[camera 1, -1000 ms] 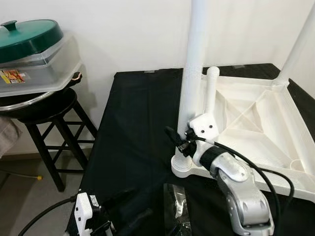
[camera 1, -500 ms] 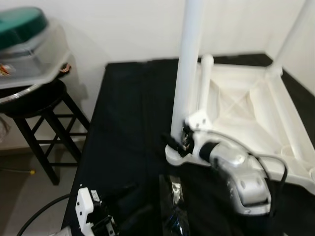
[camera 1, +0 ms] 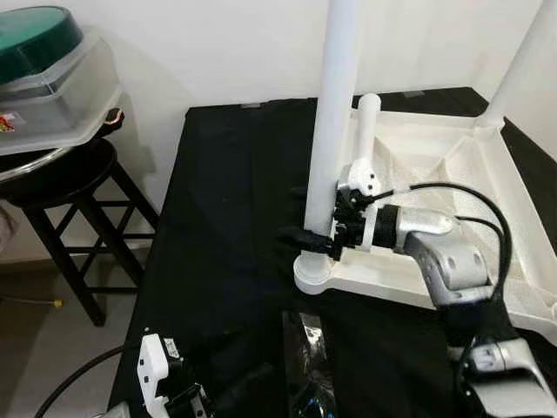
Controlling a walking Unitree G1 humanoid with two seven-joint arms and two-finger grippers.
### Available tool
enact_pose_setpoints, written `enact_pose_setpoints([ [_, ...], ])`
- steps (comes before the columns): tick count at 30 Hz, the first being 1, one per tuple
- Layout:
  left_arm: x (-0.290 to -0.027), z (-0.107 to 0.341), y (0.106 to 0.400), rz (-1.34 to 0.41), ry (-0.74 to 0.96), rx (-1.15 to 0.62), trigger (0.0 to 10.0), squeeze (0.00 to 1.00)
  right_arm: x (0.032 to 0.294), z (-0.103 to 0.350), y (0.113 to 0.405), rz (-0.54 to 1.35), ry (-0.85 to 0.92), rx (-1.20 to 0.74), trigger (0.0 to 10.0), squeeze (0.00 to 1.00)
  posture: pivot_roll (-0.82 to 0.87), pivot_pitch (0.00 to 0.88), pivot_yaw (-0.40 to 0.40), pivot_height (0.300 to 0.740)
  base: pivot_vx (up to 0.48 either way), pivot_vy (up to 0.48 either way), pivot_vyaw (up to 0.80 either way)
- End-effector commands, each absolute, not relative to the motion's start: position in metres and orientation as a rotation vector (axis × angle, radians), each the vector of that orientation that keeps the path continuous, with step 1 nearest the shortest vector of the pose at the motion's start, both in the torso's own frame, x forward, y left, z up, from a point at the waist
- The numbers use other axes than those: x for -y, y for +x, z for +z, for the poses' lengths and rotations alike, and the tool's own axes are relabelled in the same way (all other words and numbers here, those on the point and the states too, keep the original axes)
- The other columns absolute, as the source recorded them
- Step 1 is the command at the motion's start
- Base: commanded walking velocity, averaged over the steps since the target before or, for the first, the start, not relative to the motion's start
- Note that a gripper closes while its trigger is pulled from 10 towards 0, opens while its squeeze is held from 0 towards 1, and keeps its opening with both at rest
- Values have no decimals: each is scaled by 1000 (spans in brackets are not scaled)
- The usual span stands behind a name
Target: Building children table
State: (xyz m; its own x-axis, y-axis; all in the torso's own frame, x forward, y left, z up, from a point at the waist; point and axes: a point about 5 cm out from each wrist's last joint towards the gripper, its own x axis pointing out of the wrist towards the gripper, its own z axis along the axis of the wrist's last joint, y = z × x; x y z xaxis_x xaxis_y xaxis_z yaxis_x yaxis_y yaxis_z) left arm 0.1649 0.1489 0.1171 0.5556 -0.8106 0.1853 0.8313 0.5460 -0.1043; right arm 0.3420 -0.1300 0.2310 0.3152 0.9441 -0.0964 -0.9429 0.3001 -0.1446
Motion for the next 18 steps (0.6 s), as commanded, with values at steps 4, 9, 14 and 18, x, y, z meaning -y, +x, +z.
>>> enact_pose_setpoints([
  [4, -150, 115, 162, -977, -183, 104, 10000, 0, 129, 231, 348, 1351, -178, 9, 0, 0, 75, 152, 24, 740, 0, 0, 0],
  [9, -150, 114, 162, -973, -186, 106, 10000, 0, 135, 231, 353, 1347, -171, 12, 0, 0, 69, 156, 23, 740, 0, 0, 0],
  [14, -150, 113, 162, -972, -189, 105, 10000, 0, 142, 226, 350, 1292, -195, 15, 0, 0, 61, 159, 23, 740, 0, 0, 0],
  [18, -151, 112, 162, -972, -191, 105, 10000, 0, 150, 219, 346, 1132, -212, 26, 0, 0, 42, 166, 14, 740, 0, 0, 0],
])
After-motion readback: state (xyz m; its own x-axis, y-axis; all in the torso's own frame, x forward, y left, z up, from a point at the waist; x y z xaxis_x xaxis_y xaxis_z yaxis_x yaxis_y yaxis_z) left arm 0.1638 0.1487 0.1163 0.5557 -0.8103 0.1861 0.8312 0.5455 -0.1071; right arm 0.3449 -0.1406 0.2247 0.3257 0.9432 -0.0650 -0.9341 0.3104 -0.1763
